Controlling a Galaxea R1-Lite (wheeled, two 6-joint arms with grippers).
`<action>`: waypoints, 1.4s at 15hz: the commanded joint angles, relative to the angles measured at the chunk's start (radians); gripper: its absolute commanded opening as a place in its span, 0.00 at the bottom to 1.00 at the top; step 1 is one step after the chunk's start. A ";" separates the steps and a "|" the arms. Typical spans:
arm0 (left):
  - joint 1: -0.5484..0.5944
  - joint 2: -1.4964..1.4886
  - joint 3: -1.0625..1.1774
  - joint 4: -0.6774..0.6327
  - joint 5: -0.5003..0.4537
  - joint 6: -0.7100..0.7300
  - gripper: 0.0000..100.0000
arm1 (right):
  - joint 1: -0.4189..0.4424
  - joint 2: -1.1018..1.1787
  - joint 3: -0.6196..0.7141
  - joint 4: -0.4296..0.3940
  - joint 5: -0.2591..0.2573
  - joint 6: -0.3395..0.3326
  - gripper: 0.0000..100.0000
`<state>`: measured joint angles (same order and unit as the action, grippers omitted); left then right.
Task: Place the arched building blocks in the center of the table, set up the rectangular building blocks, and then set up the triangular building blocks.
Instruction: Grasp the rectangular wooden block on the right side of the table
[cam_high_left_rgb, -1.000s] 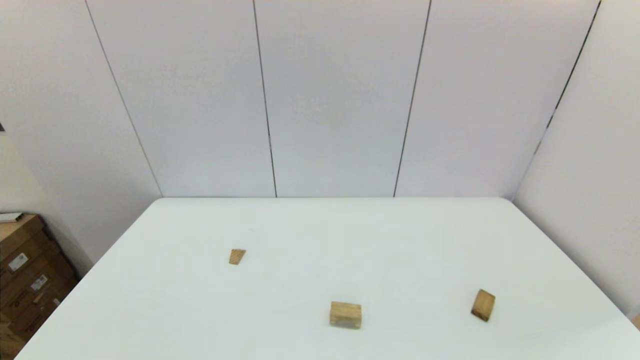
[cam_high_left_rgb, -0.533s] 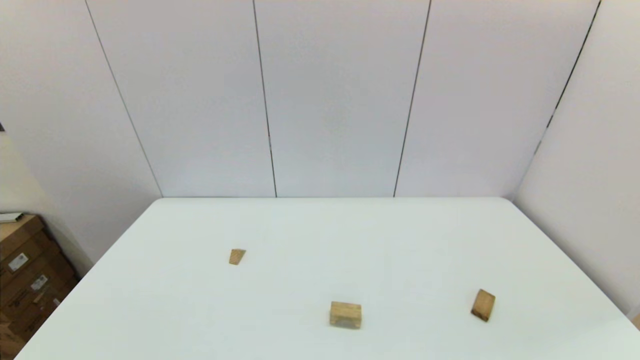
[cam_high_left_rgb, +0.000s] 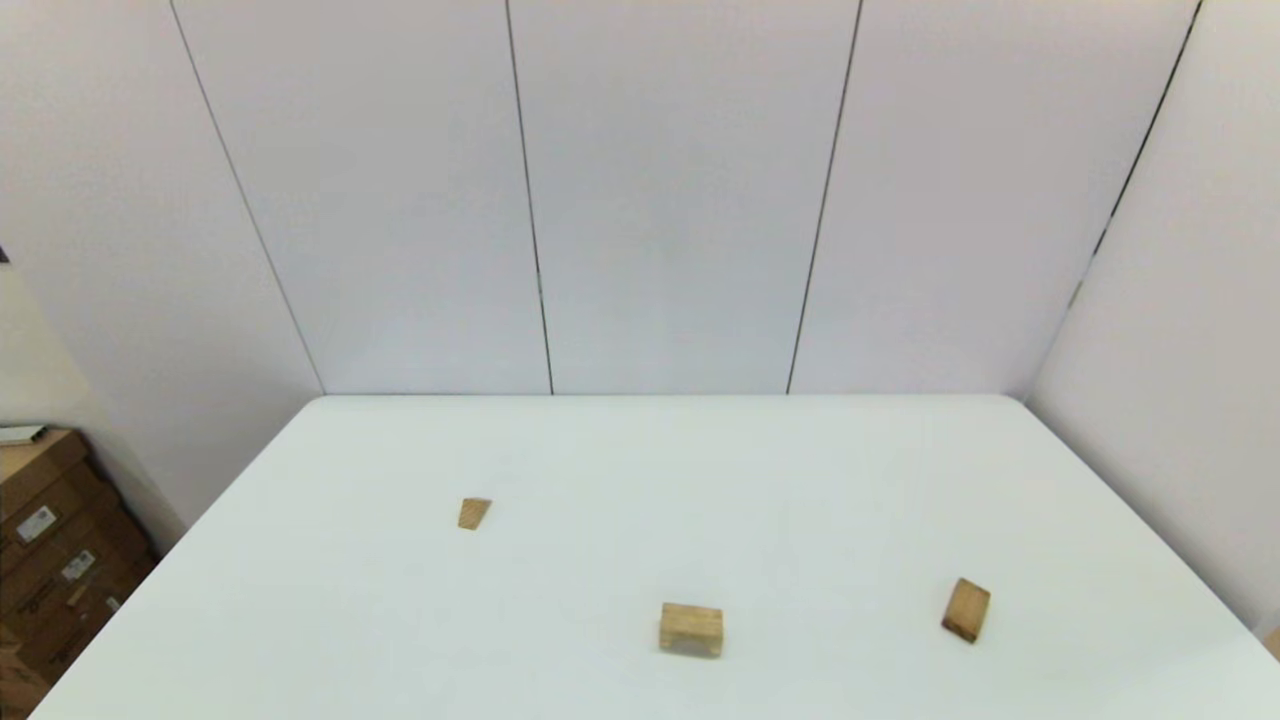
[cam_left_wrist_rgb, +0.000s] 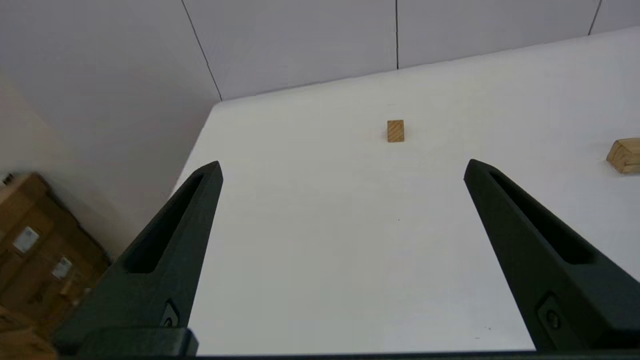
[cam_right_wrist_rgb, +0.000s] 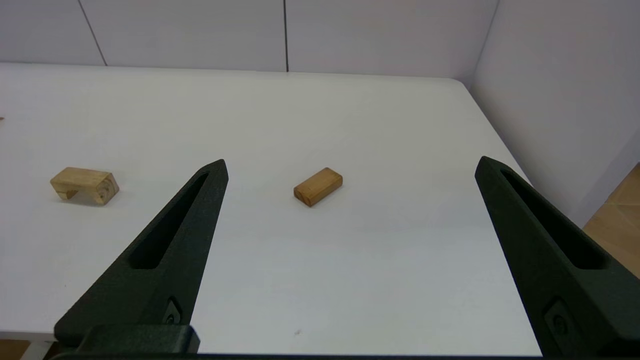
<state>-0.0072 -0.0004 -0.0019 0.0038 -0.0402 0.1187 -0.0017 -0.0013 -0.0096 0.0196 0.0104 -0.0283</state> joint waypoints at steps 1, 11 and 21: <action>0.000 0.000 0.002 -0.001 0.043 -0.111 1.00 | 0.000 0.000 0.000 0.000 0.000 -0.001 1.00; 0.000 0.000 0.002 -0.001 0.043 -0.113 1.00 | 0.000 0.000 0.000 0.000 0.000 -0.001 1.00; 0.000 0.000 0.002 -0.001 0.043 -0.113 1.00 | 0.000 0.000 -0.001 0.000 0.000 -0.001 1.00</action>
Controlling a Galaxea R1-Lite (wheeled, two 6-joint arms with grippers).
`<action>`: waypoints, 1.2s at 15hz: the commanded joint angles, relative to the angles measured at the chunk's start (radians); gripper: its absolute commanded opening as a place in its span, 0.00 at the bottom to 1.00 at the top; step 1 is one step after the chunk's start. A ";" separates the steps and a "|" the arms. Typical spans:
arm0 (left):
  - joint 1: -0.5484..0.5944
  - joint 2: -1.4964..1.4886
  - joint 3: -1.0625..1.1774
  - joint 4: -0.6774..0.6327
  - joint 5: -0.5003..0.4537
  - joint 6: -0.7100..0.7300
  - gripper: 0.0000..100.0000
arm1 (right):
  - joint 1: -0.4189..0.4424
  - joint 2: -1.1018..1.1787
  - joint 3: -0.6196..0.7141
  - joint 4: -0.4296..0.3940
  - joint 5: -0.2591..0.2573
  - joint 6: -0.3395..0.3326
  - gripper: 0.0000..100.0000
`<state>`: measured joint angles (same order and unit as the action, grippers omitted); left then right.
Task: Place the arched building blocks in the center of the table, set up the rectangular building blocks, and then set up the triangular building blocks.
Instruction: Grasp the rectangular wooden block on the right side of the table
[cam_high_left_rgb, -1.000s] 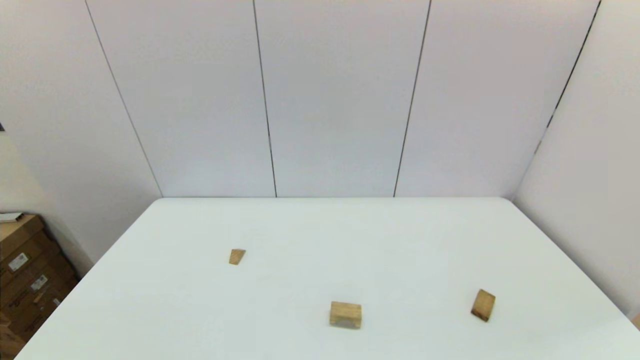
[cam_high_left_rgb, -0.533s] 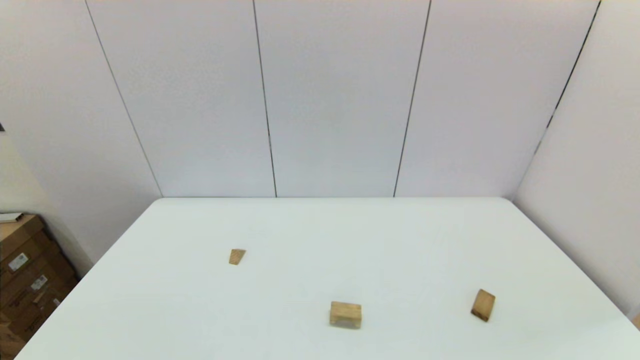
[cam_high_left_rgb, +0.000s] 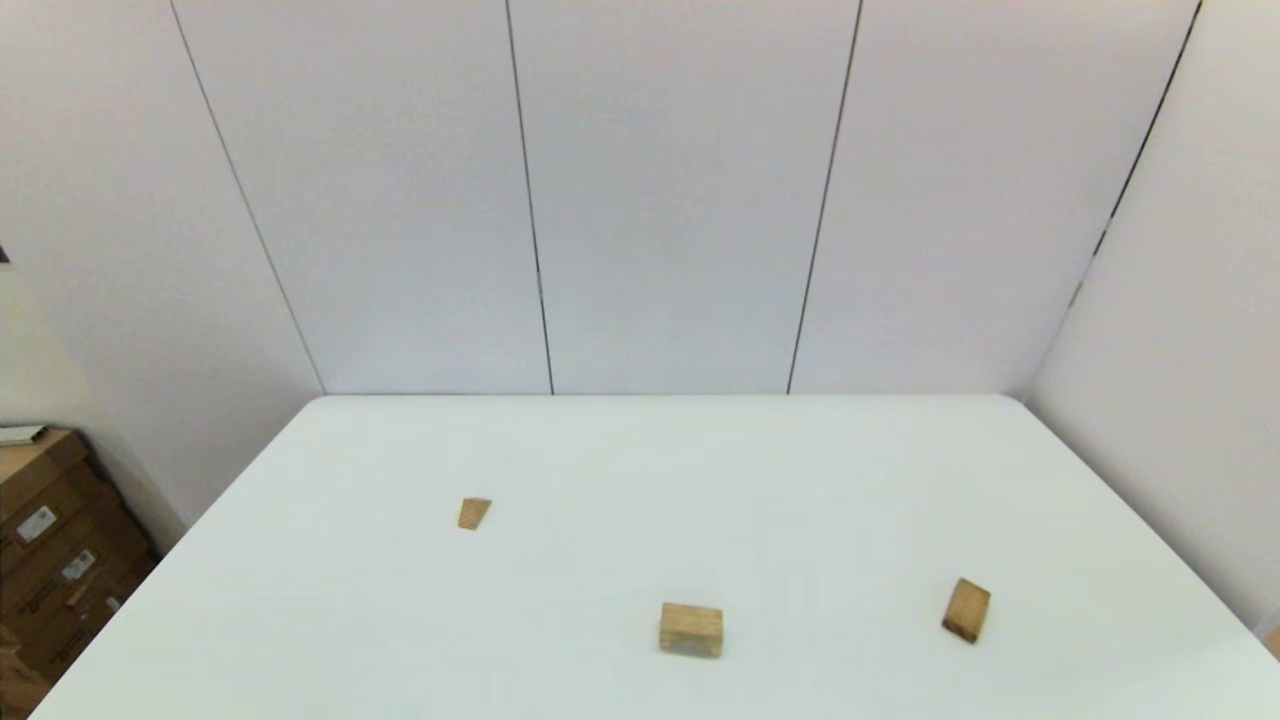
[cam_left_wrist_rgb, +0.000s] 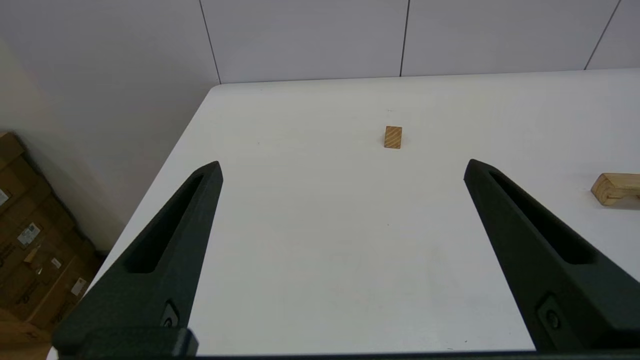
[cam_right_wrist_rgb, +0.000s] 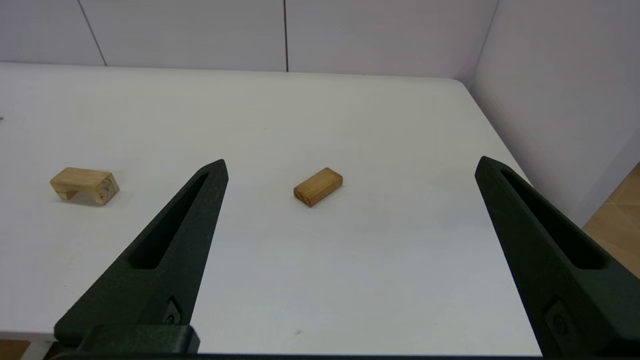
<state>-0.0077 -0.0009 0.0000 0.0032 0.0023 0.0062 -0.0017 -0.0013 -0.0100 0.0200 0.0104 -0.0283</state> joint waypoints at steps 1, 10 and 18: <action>0.000 0.001 0.000 0.000 0.001 0.000 1.00 | 0.000 0.000 0.001 0.000 0.000 -0.001 1.00; 0.000 0.001 0.000 0.000 0.001 0.000 1.00 | 0.000 0.000 0.001 -0.002 0.002 -0.005 1.00; 0.000 0.001 0.000 0.000 0.001 0.000 1.00 | 0.000 0.176 -0.050 -0.002 0.006 -0.004 1.00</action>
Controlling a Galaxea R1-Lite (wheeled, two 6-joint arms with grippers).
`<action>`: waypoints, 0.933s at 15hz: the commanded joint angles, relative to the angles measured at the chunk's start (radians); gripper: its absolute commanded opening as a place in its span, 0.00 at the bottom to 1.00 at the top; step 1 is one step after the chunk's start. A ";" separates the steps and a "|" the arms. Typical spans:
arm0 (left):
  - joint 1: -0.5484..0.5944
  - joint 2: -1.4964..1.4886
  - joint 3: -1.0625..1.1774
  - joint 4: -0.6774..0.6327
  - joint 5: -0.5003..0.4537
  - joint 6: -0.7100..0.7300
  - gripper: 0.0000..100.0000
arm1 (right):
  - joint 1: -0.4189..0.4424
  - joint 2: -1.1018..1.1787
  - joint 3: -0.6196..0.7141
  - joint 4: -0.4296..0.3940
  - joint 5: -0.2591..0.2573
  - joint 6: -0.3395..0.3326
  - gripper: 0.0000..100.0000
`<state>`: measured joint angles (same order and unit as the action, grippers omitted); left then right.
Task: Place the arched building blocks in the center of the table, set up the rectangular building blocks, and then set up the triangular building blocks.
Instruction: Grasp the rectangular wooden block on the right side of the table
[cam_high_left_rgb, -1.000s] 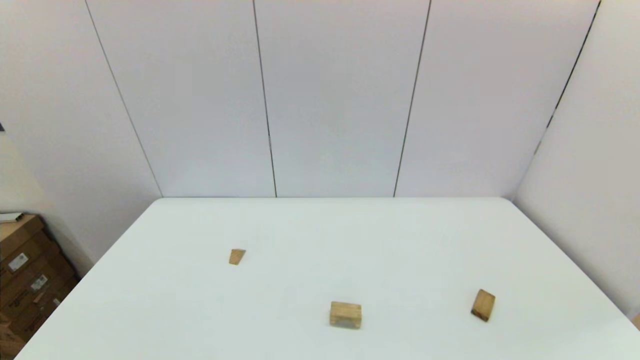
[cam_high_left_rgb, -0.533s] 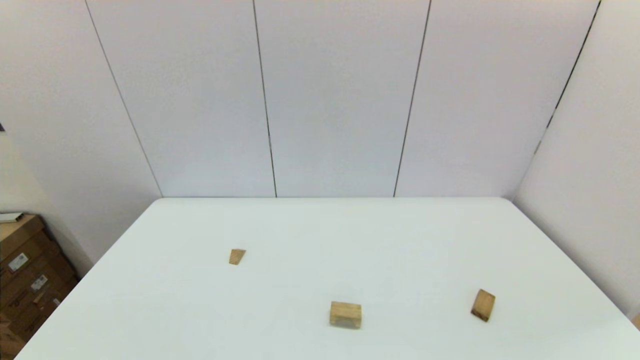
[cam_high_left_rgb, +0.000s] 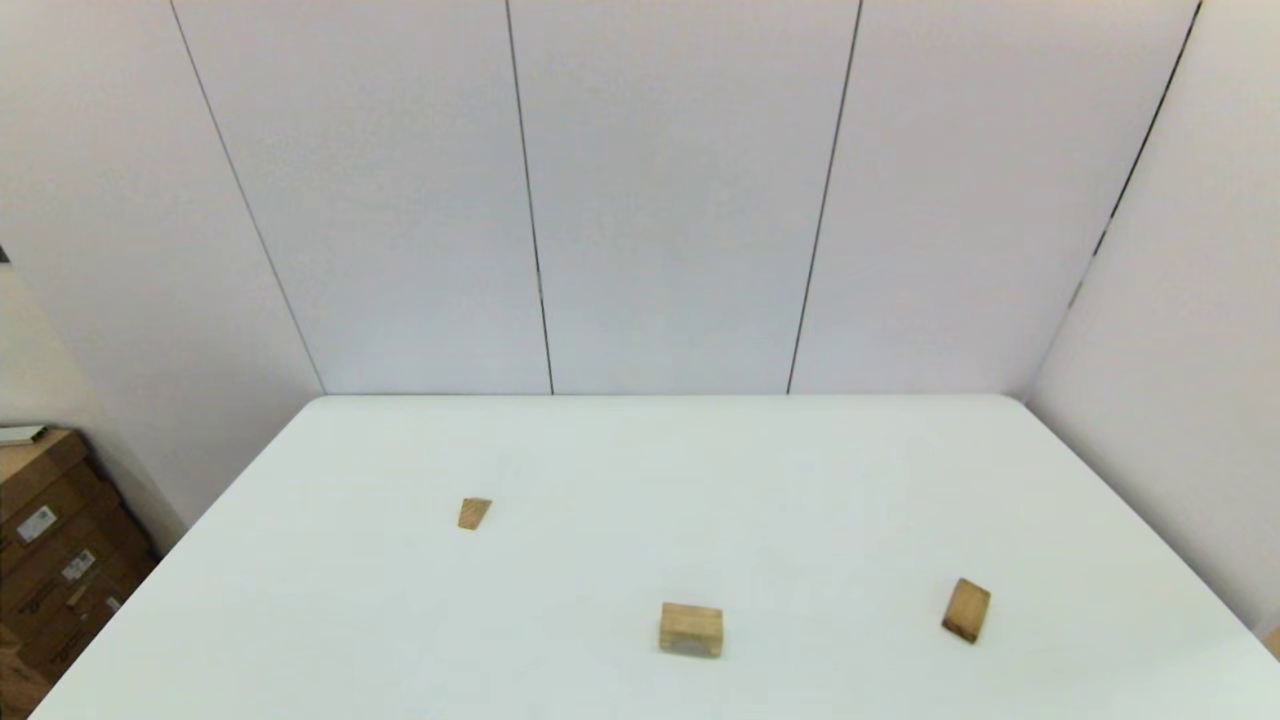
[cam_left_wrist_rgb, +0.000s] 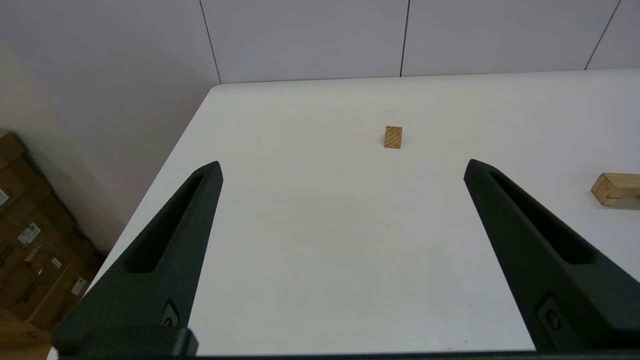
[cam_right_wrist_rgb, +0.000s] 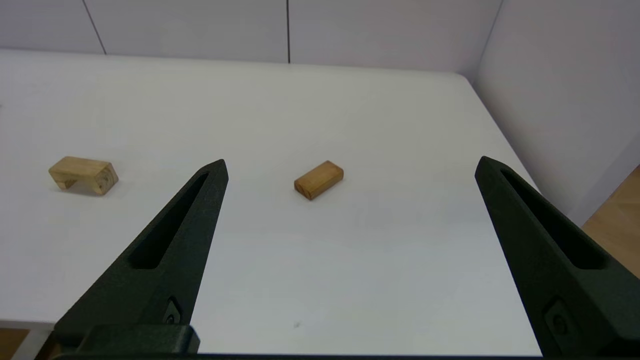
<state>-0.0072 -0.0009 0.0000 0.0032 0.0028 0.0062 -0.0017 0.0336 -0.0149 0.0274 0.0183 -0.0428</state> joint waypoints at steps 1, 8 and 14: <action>0.000 0.001 0.000 0.000 0.000 0.000 1.00 | 0.000 0.183 -0.068 -0.009 -0.001 0.004 1.00; 0.000 0.001 0.000 0.000 0.000 0.000 1.00 | 0.031 0.698 -0.283 0.011 0.015 0.021 1.00; 0.000 0.001 0.000 0.000 0.000 0.000 1.00 | 0.042 1.014 -0.404 0.046 0.200 0.090 1.00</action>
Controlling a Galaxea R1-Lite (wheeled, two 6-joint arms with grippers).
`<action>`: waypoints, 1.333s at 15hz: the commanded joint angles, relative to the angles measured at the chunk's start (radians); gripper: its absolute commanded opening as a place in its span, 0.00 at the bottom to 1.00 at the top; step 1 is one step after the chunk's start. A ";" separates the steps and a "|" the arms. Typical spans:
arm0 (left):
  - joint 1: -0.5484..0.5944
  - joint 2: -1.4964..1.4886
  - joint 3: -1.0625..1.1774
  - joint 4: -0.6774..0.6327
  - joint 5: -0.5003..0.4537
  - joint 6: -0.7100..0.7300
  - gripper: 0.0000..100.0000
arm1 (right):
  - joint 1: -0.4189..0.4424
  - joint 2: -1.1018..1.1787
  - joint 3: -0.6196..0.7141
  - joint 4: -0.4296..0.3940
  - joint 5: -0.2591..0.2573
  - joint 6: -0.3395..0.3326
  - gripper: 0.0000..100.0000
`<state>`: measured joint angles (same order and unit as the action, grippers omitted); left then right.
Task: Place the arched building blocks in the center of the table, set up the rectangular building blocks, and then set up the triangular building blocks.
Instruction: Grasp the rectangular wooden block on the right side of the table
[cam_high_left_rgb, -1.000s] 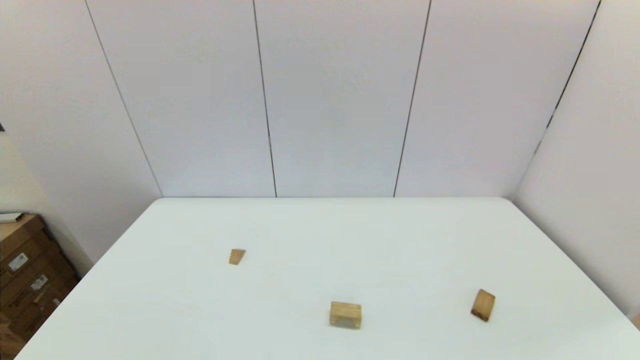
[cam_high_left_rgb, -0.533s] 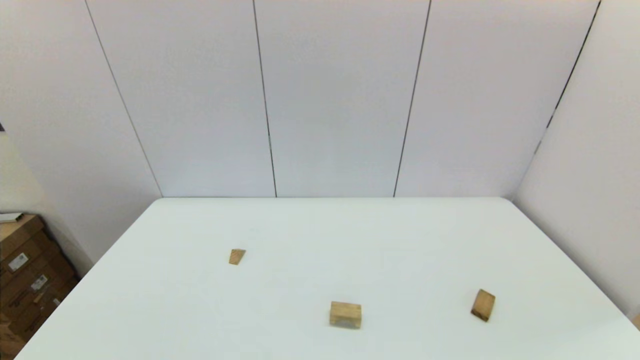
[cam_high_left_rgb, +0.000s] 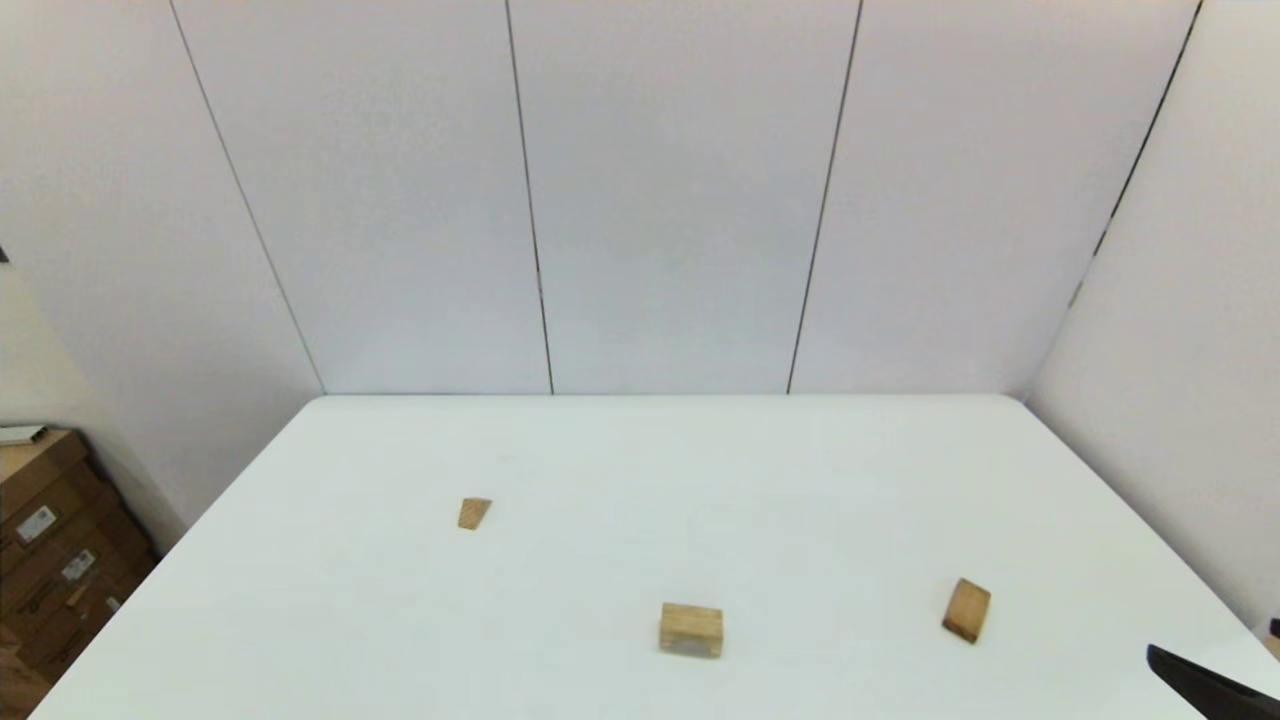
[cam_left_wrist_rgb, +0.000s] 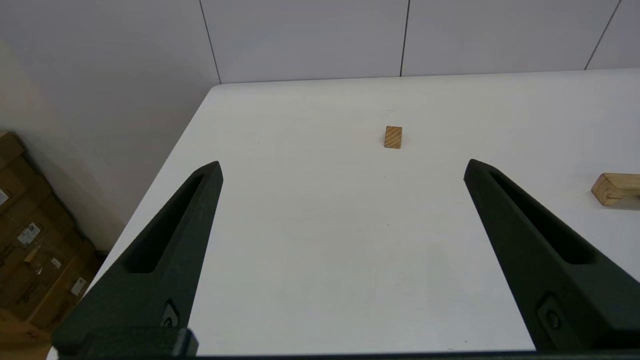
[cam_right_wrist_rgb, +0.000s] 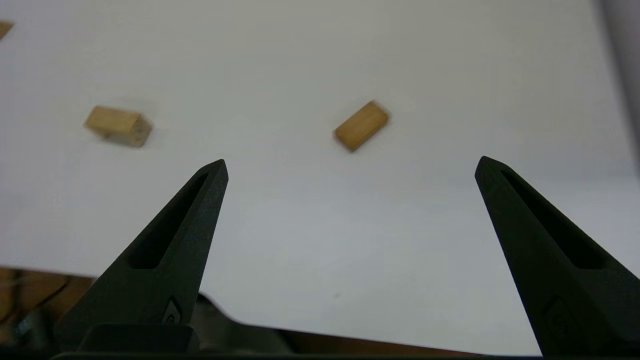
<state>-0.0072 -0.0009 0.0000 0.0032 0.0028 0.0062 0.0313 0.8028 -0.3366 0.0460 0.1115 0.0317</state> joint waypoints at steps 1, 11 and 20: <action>0.000 0.001 0.000 0.000 0.000 0.000 1.00 | 0.007 0.294 -0.099 0.028 0.131 0.017 1.00; 0.000 0.001 0.000 0.000 0.000 0.000 1.00 | 0.027 0.733 -0.225 0.029 0.149 0.159 1.00; 0.000 0.001 0.000 0.000 0.000 0.000 1.00 | 0.093 1.010 -0.394 0.089 0.054 0.442 1.00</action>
<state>-0.0077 -0.0009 0.0000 0.0032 0.0028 0.0062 0.1196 1.7198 -0.6815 0.1009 0.2251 0.4560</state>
